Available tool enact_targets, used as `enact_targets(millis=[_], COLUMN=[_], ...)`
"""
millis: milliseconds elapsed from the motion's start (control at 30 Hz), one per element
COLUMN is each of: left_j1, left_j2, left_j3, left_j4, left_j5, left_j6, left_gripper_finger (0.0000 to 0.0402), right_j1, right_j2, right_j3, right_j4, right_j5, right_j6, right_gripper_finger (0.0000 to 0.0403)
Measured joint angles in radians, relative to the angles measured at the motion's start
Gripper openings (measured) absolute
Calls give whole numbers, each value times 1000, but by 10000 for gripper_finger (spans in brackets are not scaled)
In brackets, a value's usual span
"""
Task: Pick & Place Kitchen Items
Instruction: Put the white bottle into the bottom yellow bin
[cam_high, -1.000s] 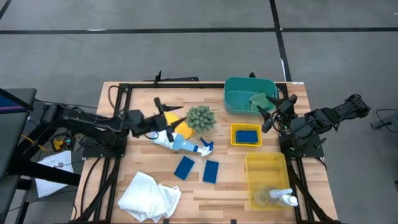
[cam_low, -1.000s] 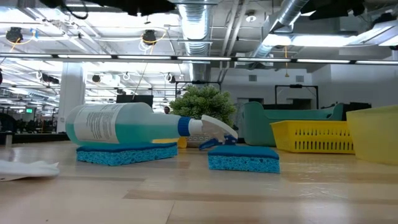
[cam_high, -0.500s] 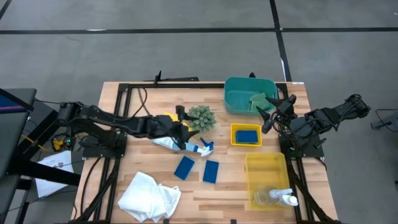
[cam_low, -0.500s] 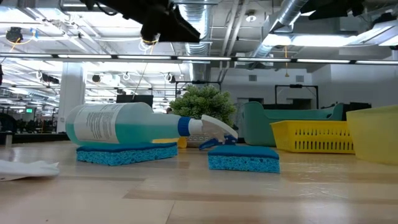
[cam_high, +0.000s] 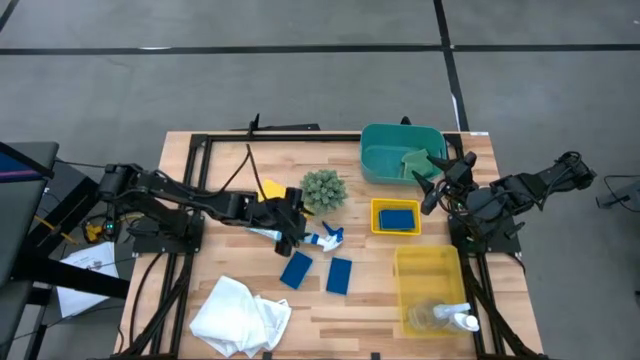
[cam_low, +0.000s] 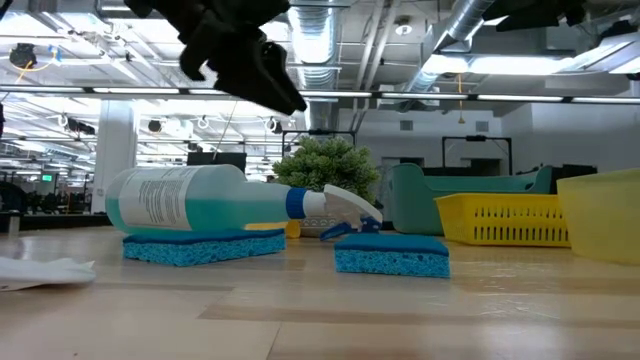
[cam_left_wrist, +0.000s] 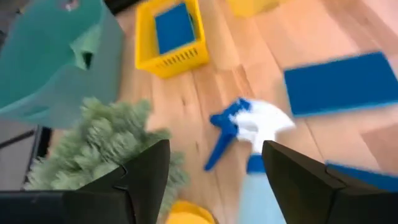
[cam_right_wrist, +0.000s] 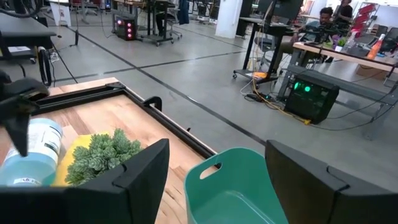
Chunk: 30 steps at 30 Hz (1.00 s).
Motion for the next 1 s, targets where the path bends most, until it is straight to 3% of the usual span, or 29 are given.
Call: enact_targets(millis=[433,633,1000], left_j1=[-146,-147,-145], left_j2=[24,133,293], left_j3=[-1,7,113], left_j4=[21,122,34], left_j5=[-108,-176,-183], left_j6=[-45,35,3], left_gripper_finger=[271,270,282], right_j1=[0,0,0], right_j2=[0,0,0], right_j3=[0,0,0], right_j4=[4,11,15], right_j5=[-3,-8,-30], right_j6=[0,0,0], right_gripper_finger=[256,256,256])
